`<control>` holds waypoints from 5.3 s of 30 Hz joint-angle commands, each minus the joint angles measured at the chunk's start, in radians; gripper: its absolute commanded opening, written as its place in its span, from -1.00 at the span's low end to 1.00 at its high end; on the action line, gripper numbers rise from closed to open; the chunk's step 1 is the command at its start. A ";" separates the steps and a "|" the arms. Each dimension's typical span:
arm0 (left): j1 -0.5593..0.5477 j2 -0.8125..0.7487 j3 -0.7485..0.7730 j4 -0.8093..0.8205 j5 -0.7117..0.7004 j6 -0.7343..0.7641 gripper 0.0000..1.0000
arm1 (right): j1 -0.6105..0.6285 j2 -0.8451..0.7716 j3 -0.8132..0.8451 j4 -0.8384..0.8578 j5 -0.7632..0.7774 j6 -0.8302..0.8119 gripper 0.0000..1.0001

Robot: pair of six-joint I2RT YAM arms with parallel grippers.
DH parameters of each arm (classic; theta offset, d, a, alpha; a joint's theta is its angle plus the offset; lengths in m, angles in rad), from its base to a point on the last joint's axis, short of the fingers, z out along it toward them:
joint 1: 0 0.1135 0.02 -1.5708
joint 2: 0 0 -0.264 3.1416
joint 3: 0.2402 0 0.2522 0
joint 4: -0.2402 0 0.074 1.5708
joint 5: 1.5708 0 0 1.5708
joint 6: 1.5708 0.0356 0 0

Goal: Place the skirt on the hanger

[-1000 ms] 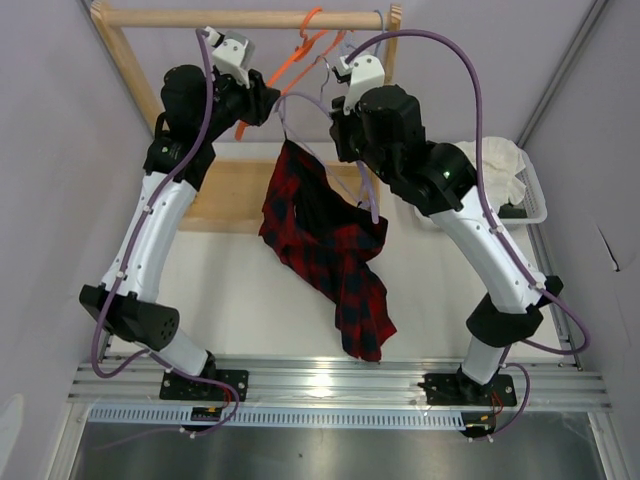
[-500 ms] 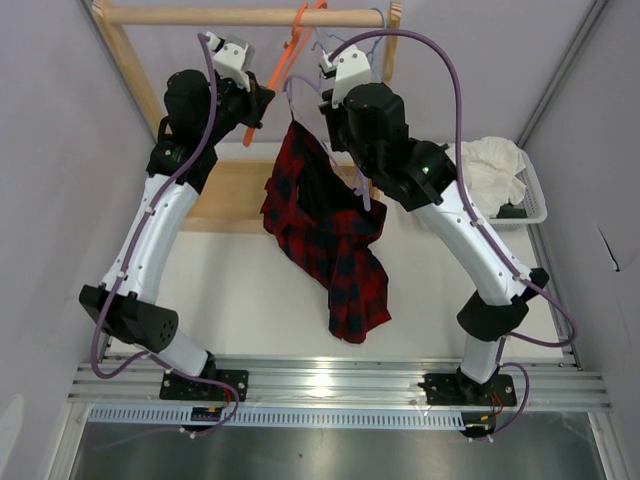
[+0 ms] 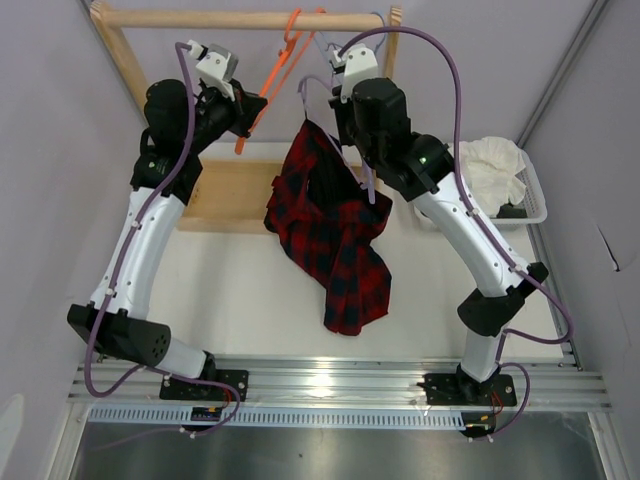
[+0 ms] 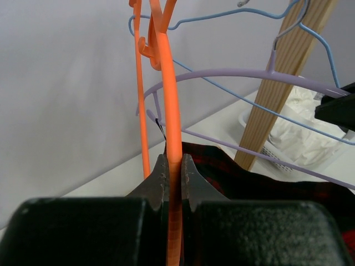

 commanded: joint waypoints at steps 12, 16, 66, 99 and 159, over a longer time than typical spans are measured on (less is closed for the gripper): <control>0.022 0.049 0.203 -0.246 0.108 -0.047 -1.00 | -0.024 -0.083 -0.019 0.255 0.006 -0.018 -1.00; 0.021 0.041 0.178 -0.240 0.089 -0.069 -1.00 | -0.040 -0.065 0.014 0.289 0.008 -0.027 -1.00; 0.021 0.046 0.149 -0.275 0.085 -0.124 -1.00 | -0.078 0.025 0.098 0.533 0.021 -0.135 -1.00; 0.022 -0.045 0.117 -0.288 0.073 -0.173 -0.54 | -0.135 -0.008 -0.064 0.443 0.032 -0.044 -1.00; 0.022 -0.302 -0.184 -0.128 -0.240 -0.287 0.61 | -0.084 -0.192 -0.252 0.317 -0.092 0.210 0.56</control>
